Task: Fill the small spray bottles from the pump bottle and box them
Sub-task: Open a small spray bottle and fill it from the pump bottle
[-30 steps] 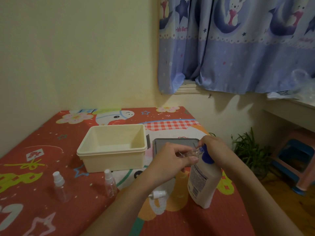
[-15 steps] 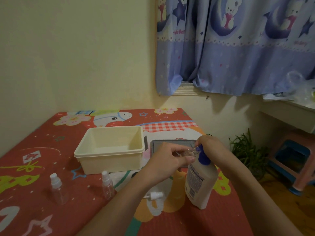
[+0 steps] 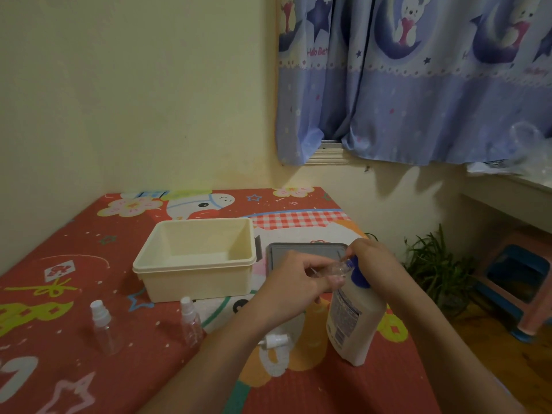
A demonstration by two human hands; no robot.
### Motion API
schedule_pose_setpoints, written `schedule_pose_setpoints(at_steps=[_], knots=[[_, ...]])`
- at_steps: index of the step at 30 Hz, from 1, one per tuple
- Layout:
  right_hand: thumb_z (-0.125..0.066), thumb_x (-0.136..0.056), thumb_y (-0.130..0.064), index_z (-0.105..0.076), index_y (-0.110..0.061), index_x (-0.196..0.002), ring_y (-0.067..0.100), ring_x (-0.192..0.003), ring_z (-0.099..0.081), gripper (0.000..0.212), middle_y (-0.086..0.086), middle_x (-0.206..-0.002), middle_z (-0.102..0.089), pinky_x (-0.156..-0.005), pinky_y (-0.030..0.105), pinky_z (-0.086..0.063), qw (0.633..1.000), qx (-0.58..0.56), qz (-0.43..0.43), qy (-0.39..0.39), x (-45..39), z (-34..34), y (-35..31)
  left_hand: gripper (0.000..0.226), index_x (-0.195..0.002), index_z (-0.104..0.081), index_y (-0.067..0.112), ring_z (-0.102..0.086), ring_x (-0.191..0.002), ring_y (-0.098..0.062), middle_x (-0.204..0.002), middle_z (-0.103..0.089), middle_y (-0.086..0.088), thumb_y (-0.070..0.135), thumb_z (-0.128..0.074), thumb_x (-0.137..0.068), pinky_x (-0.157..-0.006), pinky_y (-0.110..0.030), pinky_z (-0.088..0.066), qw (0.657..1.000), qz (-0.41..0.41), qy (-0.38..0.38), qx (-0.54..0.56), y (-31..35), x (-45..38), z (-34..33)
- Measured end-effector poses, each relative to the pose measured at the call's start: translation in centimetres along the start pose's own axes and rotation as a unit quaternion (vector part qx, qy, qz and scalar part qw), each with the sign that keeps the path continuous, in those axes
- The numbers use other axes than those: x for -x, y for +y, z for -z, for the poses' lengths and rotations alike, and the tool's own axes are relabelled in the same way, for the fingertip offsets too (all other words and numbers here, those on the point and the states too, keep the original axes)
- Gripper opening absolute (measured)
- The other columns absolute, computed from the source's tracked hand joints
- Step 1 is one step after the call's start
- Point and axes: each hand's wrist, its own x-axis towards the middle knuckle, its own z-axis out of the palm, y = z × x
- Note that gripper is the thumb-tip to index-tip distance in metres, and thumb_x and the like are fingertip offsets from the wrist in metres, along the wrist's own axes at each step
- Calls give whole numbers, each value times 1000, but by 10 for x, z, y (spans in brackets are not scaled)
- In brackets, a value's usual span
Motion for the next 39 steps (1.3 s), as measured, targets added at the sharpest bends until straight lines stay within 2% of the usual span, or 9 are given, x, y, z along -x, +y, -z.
schedule_pose_setpoints(at_steps=[6, 10, 15, 19, 22, 27, 31, 34, 39], knots=[[-37, -94, -9, -54, -14, -73, 20, -80, -45, 27, 28, -125, -54, -61, 22, -37, 1000, -21, -1, -22, 0, 9, -6, 21, -109, -73, 21, -59, -53, 0, -66, -65, 16, 19, -69, -88, -63, -25, -54, 1000, -8, 4, 8, -1, 1, -3], [-34, -97, -5, -58, 3, -100, 36, -95, -48, 25, 31, -125, -52, -81, 35, -42, 1000, -2, -13, -25, -2, 12, -7, 19, -107, -74, 23, -58, -53, 0, -64, -64, 17, 18, -68, -89, -61, -20, -52, 1000, -12, 2, 17, -1, 0, -3], [-38, -94, -9, -56, -8, -85, 5, -61, -42, 20, 27, -123, -56, -54, 10, -33, 1000, 4, 15, 4, 1, 4, 0, 25, -112, -72, 17, -58, -54, -2, -73, -67, 8, 21, -69, -88, -62, -24, -54, 1000, -6, 4, 9, -6, 0, -5], [-39, -93, -11, -56, -12, -78, 4, -59, -41, 22, 27, -125, -56, -50, 11, -36, 999, 43, 28, -13, 0, 7, -1, 25, -113, -72, 20, -59, -58, -6, -82, -72, -12, 18, -69, -88, -62, -22, -55, 1000, -7, 2, 28, -8, 0, -6], [-39, -93, -10, -53, -17, -69, 12, -62, -43, 29, 31, -123, -55, -59, 22, -38, 999, 22, 20, -28, -1, 12, -6, 23, -111, -72, 23, -62, -63, -15, -79, -70, -6, 18, -67, -89, -62, -22, -55, 999, -11, 2, 45, -6, 0, -7], [-35, -96, -1, -51, -9, -92, 39, -104, -49, 19, 30, -123, -53, -90, 39, -40, 998, 50, 2, -39, -1, 11, -7, 26, -95, -69, 43, -63, -64, -17, -72, -67, 6, 18, -67, -90, -64, -26, -56, 998, -10, 3, 60, -5, 2, -8], [-36, -96, -2, -52, -10, -82, 22, -91, -41, 22, 32, -123, -53, -84, 35, -38, 999, 17, 0, -38, -1, 10, -7, 22, -96, -68, 40, -67, -77, -32, -84, -70, -10, 20, -67, -90, -72, -39, -58, 998, -14, 12, 57, -6, 1, -10], [-37, -95, -3, -49, -18, -70, 20, -91, -41, 32, 32, -123, -53, -81, 30, -35, 999, 6, -11, -44, -1, 11, -7, 16, -104, -68, 22, -67, -88, -27, -97, -70, -7, 17, -67, -89, -75, -34, -59, 998, 3, -1, 65, -10, 1, -12], [-40, -92, -9, -54, -17, -69, 21, -77, -46, 28, 31, -120, -56, -71, 29, -39, 998, -23, -33, -38, -1, 11, -7, 19, -96, -63, 27, -66, -91, -16, -93, -68, 6, 14, -71, -85, -82, -29, -55, 996, 32, -4, 83, -16, 3, -10]])
